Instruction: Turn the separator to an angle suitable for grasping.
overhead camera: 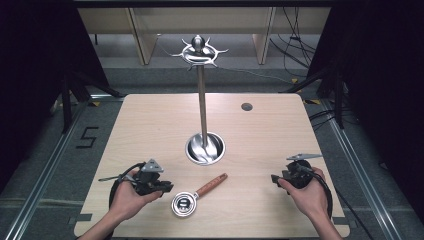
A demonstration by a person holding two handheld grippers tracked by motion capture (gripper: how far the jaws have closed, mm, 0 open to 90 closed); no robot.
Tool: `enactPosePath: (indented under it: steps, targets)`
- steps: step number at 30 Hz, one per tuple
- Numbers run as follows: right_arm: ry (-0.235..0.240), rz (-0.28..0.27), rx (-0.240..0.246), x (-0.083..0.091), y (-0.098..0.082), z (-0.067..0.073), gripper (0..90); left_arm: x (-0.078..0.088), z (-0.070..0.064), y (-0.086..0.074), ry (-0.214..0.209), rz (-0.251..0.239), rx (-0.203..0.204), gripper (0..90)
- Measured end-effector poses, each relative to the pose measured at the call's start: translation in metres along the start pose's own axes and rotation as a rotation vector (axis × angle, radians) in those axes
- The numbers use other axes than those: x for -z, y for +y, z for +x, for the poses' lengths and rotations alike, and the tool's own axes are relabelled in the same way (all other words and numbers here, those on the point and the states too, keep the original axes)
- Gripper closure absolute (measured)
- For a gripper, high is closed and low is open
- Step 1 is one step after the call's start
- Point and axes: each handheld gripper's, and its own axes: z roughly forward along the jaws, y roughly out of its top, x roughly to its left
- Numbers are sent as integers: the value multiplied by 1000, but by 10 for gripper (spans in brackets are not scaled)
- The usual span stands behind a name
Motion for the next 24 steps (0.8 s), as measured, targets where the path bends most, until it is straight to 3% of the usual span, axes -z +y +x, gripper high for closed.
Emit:
enactPosePath:
  steps: [1,2,3,5,6,10,11,12,14,16,18,20,21,23,24]
  targets:
    - [-19,-12,16,-1,0,-1,503,-4,-4,4,-47,-8,-4,856]
    - [-11,-12,-5,0,1,0,502,-4,-4,4,-47,-8,-4,879]
    - [-11,-12,-11,0,1,1,503,-10,-9,14,-79,20,-34,890]
    - [-10,-23,-13,-1,1,1,502,-19,-14,24,-74,40,-36,891]
    - [16,-70,-13,-4,0,0,502,-25,-15,31,-72,54,-59,891]
    - [-4,-33,-2,1,1,-1,502,-39,-21,48,-36,98,-86,891]
    - [-4,-33,-2,1,1,-1,502,-39,-21,48,-36,98,-86,890]
    - [-9,-60,35,0,1,-4,502,-43,-25,53,-43,96,-99,890]
    - [-5,-51,25,0,1,-4,503,-45,-27,56,-50,121,-132,891]
    - [-13,-57,28,-1,1,-4,504,-48,-28,56,-47,118,-109,891]
    - [11,-28,-2,0,1,0,507,-55,-21,53,-37,167,-100,892]
    - [-3,-39,7,0,1,0,507,-59,-18,51,-27,175,-82,892]
    - [2,-49,37,-1,2,-1,508,-61,-16,50,-32,177,-81,892]
    - [4,-41,-8,-1,1,3,508,-64,-17,49,-38,178,-90,892]
    - [1,-48,-1,-2,1,3,508,-65,-18,50,-41,179,-96,892]
